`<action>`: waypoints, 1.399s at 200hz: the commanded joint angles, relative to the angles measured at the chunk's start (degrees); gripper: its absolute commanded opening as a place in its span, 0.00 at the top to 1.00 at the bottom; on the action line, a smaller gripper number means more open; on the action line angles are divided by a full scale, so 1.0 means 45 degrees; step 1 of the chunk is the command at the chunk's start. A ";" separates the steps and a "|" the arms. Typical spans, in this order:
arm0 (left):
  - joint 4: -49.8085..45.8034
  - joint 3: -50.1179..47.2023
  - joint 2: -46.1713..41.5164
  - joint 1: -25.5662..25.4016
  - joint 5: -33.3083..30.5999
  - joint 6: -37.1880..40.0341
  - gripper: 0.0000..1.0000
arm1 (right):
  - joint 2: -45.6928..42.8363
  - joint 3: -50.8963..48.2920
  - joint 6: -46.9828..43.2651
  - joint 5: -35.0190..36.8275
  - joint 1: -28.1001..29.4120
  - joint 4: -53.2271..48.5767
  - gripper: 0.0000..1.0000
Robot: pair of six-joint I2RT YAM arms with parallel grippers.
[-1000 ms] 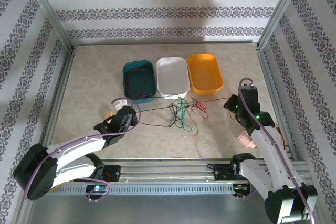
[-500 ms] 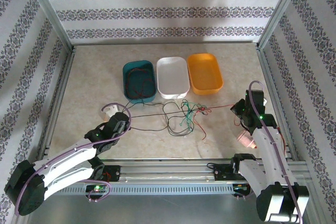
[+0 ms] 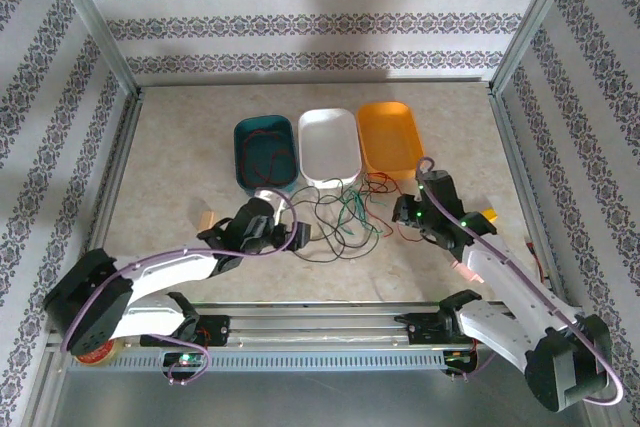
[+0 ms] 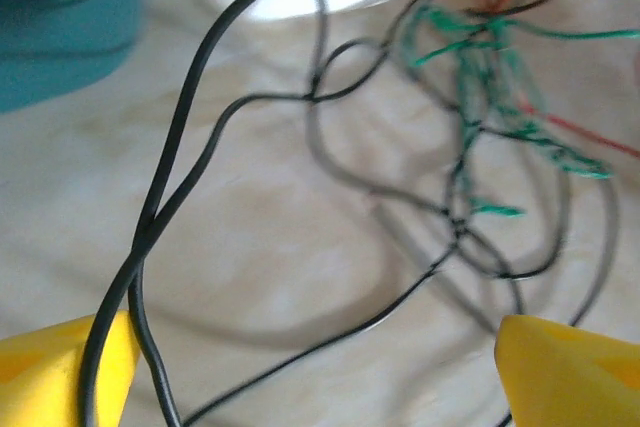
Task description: Untangle the cables
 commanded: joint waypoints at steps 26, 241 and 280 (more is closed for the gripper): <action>0.1526 0.2502 0.3111 -0.0899 0.0266 0.1741 0.07 | 0.0502 0.0185 -0.0658 -0.1024 0.0589 0.0649 1.00; 0.3318 0.1263 0.5912 -0.1591 -0.5945 -0.1377 1.00 | -0.3871 0.2287 0.0704 0.3095 -0.3847 -0.1643 1.00; 0.3031 -0.0252 0.4651 -0.1442 -0.6662 -0.2301 1.00 | -0.3923 0.2503 0.1054 0.4610 -0.4274 -0.1808 1.00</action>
